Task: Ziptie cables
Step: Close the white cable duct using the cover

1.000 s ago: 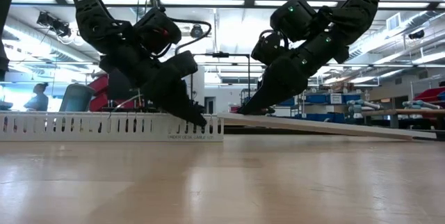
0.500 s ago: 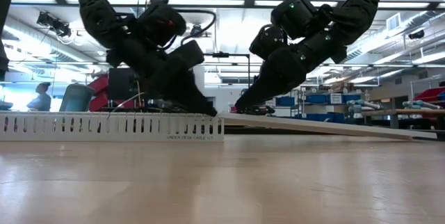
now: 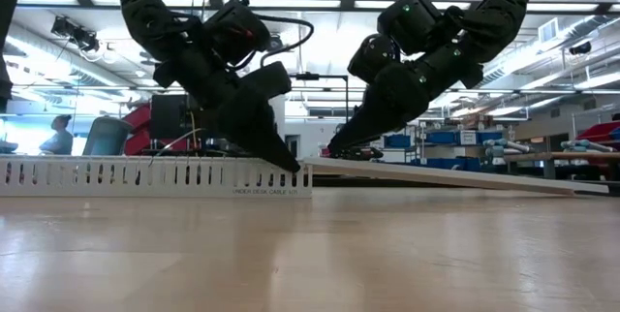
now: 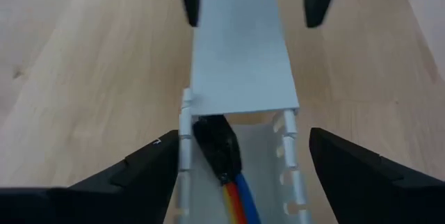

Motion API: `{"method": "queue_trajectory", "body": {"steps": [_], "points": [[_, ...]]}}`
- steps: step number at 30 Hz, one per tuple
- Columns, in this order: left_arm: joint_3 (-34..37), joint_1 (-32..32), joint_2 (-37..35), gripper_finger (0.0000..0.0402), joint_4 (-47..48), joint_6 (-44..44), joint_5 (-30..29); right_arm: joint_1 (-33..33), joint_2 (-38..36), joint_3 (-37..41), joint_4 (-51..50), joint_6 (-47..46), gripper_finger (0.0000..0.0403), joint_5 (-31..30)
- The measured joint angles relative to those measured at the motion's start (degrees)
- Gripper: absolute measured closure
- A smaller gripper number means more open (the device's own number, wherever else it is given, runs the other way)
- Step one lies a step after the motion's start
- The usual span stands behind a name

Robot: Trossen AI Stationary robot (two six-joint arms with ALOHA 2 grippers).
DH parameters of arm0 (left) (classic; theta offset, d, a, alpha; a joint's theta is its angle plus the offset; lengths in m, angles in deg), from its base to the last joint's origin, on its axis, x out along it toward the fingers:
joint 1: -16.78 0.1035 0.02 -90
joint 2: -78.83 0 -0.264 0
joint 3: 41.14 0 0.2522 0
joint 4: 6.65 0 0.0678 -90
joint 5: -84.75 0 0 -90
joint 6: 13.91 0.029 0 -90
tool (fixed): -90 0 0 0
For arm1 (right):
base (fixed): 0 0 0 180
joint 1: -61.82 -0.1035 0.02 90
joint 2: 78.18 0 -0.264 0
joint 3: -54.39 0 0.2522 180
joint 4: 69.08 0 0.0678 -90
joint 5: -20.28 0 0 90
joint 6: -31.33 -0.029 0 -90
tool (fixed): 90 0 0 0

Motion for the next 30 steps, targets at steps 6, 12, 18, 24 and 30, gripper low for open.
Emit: {"method": "queue_trajectory", "body": {"steps": [6,12,18,24,30], "points": [[-0.11,-0.57,1.48,0.011,-1.12,-0.03,-0.02,0.0,0.0,0.0,-0.23,0.2,0.0166,-0.04],[-0.09,-0.57,1.48,0.0123,-1.14,-0.03,-0.04,0.0,0.0,-0.01,-0.41,-2.32,0.0152,-0.07],[-0.03,-0.57,1.66,0.014,-1.6,-0.14,-0.04,0.0,0.0,0.0,-1.78,-1.4,0.0136,-0.2],[-0.04,-0.57,1.66,0.0144,-1.67,-0.1,-0.04,0.0,0.0,0.0,-1.91,-0.8,0.0121,-0.17],[-0.04,-0.57,1.66,0.0145,-1.82,-0.23,-0.05,0.0,2.74,-0.19,-1.29,-0.77,0.0107,-0.08]]}}
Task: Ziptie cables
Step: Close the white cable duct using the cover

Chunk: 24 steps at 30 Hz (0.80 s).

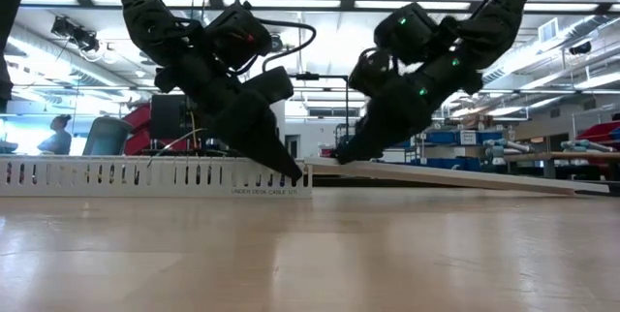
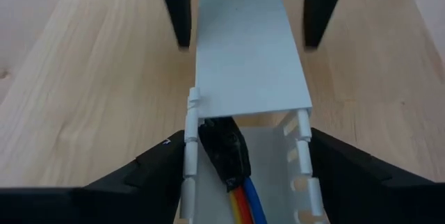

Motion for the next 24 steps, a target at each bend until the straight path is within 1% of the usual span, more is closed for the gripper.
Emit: {"method": "queue_trajectory", "body": {"steps": [5,8,14,20,24], "points": [[0.04,0.0,0.0,0.0145,-0.25,-0.2,0.01,-0.02,1.35,-0.18,0.86,0.29,0.0102,-0.42],[0.03,0.0,0.0,0.0145,-0.06,-0.2,0.01,-0.02,1.32,-0.2,1.32,0.53,0.0108,-0.47],[0.04,0.0,0.02,0.0145,-0.2,-0.22,0.01,0.57,1.98,-0.17,-1.26,0.62,0.0142,0.12],[0.04,0.0,0.02,0.0145,-0.25,-0.24,-0.09,0.57,1.94,-0.16,-0.47,1.03,0.0183,0.08],[0.04,0.0,0.02,0.0145,-0.24,-0.26,-0.1,0.58,1.91,-0.16,-0.82,1.02,0.0189,0.05]]}}
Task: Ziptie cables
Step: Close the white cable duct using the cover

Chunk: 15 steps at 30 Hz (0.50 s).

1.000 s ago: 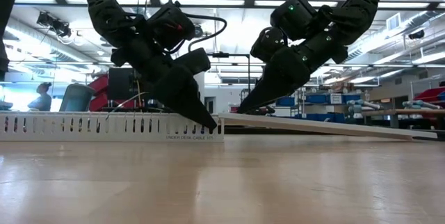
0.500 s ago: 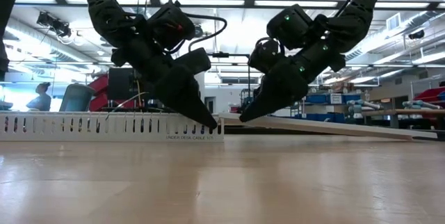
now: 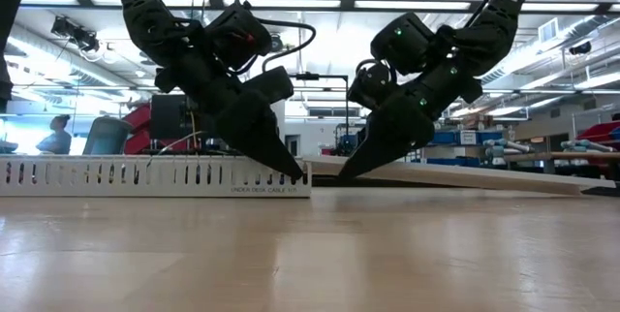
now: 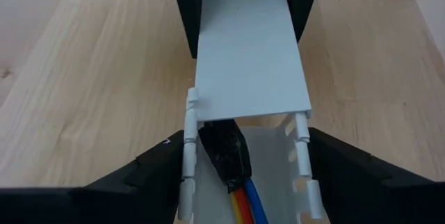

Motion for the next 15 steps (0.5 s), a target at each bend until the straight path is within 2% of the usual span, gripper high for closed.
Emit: {"method": "queue_trajectory", "body": {"steps": [6,15], "points": [[0.0,0.0,0.0,0.0145,0.07,0.0,0.02,0.0,0.0,0.0,0.01,-0.21,0.0174,-0.16],[0.0,0.0,0.0,0.0145,0.27,0.0,0.04,-0.06,0.0,0.0,0.03,-0.76,0.0182,-0.15]]}}
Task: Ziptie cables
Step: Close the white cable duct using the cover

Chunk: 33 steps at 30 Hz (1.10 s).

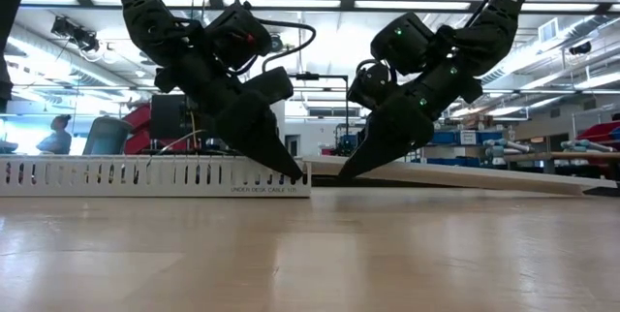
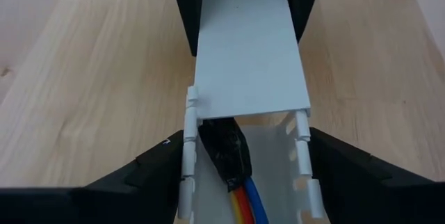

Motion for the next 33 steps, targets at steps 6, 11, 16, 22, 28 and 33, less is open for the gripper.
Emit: {"method": "queue_trajectory", "body": {"steps": [6,11,16,22,28,33], "points": [[0.0,0.0,0.0,0.0145,0.86,-0.01,0.02,-0.2,-0.54,0.0,-0.5,-1.88,0.0173,0.02],[0.0,0.0,0.0,0.0145,1.58,-0.02,0.09,-0.91,-3.57,-0.04,-1.9,-1.84,0.0182,-0.02],[0.0,0.0,0.0,0.0145,0.92,0.2,0.11,-0.9,-4.85,-0.06,-2.52,-1.86,0.0178,-0.06],[0.0,0.0,0.0,0.0146,-2.28,1.17,0.09,-0.9,-4.85,-0.07,-3.99,-1.88,0.0174,-0.07],[0.0,0.0,0.0,0.017,-1.73,1.99,0.09,-0.9,-4.85,-0.07,-3.96,-1.88,0.0182,-0.04],[0.0,0.0,0.0,0.0196,-1.71,1.99,0.09,-0.9,-4.85,-0.07,-3.96,-1.84,0.0177,-0.04]]}}
